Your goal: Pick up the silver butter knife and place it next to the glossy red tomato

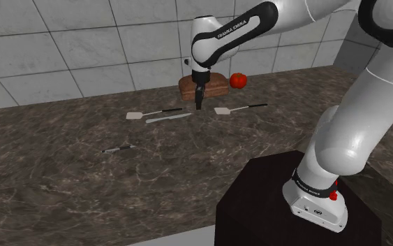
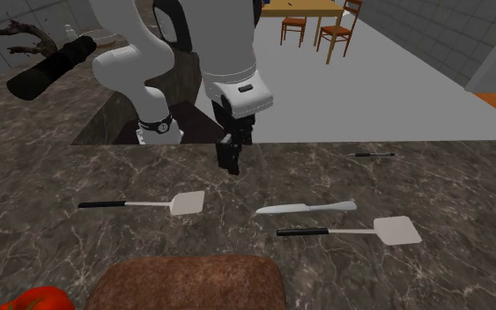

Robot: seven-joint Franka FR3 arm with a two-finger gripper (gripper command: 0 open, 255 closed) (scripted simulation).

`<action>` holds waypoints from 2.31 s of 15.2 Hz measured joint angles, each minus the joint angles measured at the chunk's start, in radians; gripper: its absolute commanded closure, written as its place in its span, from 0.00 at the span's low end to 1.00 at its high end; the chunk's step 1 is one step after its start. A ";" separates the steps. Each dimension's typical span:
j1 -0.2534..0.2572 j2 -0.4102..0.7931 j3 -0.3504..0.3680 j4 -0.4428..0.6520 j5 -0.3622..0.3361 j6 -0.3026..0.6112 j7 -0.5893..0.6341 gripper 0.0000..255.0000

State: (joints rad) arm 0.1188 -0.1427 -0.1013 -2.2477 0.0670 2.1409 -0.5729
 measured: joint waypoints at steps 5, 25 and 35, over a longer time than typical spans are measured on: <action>0.022 0.171 0.008 0.123 0.056 0.085 -0.106 0.00; 0.036 0.504 0.062 0.372 0.146 0.232 -0.271 0.00; 0.036 0.498 0.062 0.374 0.145 0.234 -0.270 1.00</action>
State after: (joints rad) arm 0.1548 0.3556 -0.0397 -1.8742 0.2122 2.3752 -0.8426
